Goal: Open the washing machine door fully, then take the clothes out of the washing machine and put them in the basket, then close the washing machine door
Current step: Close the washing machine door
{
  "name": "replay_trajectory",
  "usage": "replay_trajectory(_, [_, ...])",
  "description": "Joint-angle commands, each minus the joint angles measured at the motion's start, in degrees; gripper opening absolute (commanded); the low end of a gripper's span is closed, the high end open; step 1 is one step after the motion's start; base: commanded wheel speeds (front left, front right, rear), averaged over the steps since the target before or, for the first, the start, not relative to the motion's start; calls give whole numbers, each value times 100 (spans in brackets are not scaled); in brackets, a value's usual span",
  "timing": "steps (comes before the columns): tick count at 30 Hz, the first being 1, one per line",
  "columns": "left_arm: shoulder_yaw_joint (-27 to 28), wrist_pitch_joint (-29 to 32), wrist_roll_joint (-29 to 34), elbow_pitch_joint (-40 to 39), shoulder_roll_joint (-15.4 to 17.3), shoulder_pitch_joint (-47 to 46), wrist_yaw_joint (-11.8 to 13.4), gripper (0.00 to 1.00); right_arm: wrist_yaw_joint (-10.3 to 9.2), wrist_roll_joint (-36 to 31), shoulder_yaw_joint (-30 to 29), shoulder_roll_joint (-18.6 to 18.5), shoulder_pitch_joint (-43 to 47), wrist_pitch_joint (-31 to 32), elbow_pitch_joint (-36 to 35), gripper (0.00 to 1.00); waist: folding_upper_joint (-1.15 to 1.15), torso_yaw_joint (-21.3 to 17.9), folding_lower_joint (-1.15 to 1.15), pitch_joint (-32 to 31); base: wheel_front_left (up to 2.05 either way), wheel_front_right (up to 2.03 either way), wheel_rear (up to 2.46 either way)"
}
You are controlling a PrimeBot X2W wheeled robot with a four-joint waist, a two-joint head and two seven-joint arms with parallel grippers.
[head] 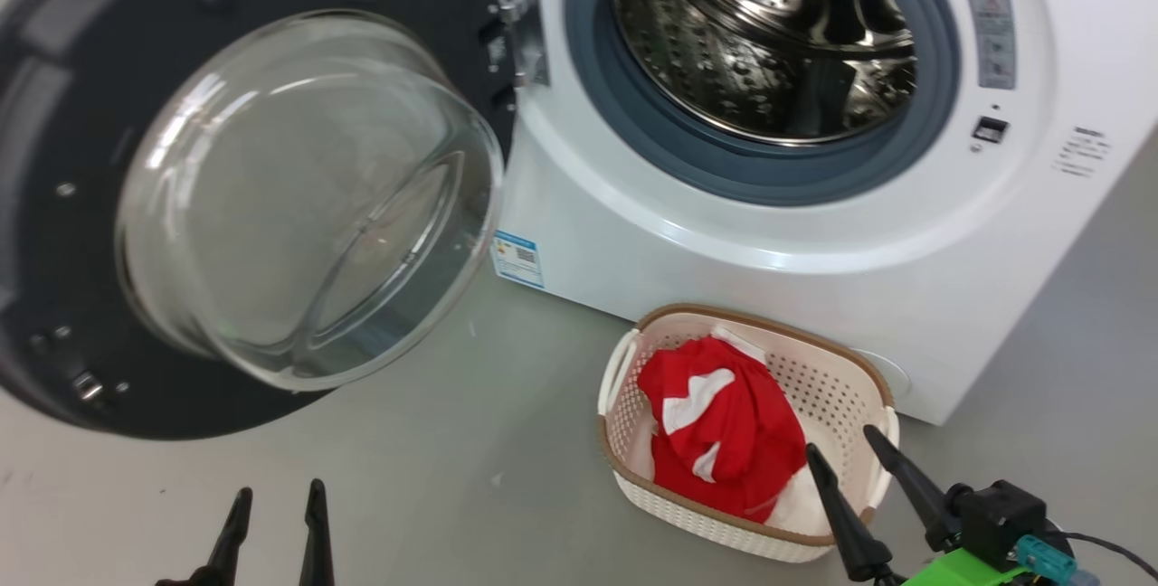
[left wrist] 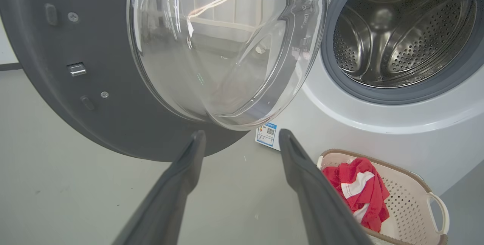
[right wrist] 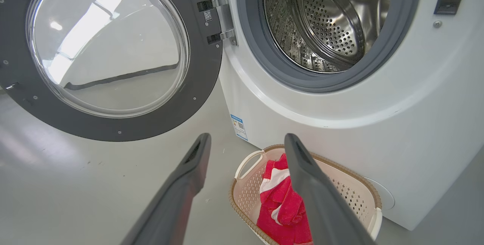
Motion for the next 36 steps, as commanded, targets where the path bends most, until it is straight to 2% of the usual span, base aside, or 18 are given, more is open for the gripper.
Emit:
replay_trajectory(1, [170,-29,-47,-126,61,-44,59,100,28,31,168,-94,-184,-37,-104,100,0,232,0,-106,0,0,0])
replay_trajectory(12, [174,-29,-235,-308,61,121,230,100,28,125,509,-128,-438,-37,21,100,0,297,0,-47,0,0,0])
replay_trajectory(22, [220,-29,-373,-443,61,135,205,100,28,170,571,-108,-414,-37,32,100,0,268,0,-123,0,0,0])
replay_trajectory(23, [250,-29,-404,-475,61,115,181,88,28,165,566,-99,-396,-37,23,100,0,265,0,-126,0,0,0])
replay_trajectory(24, [288,-29,-439,-518,61,91,159,49,28,163,555,-89,-376,-37,15,100,0,262,0,-129,0,0,0])
replay_trajectory(25, [323,-29,-475,-570,61,66,141,30,28,161,543,-80,-353,-37,8,100,0,260,0,-131,0,0,0])
replay_trajectory(26, [373,-29,-516,-647,61,32,118,0,28,158,529,-70,-329,-37,2,100,0,259,0,-131,0,0,0])
replay_trajectory(30, [672,-29,-556,-1043,61,-154,-6,0,28,141,480,-29,-245,-37,-20,100,0,265,0,-102,0,0,0])
replay_trajectory(36, [1388,-29,-372,-1753,146,-674,-328,0,28,103,410,14,-202,-37,-51,100,0,290,0,-17,0,0,0])
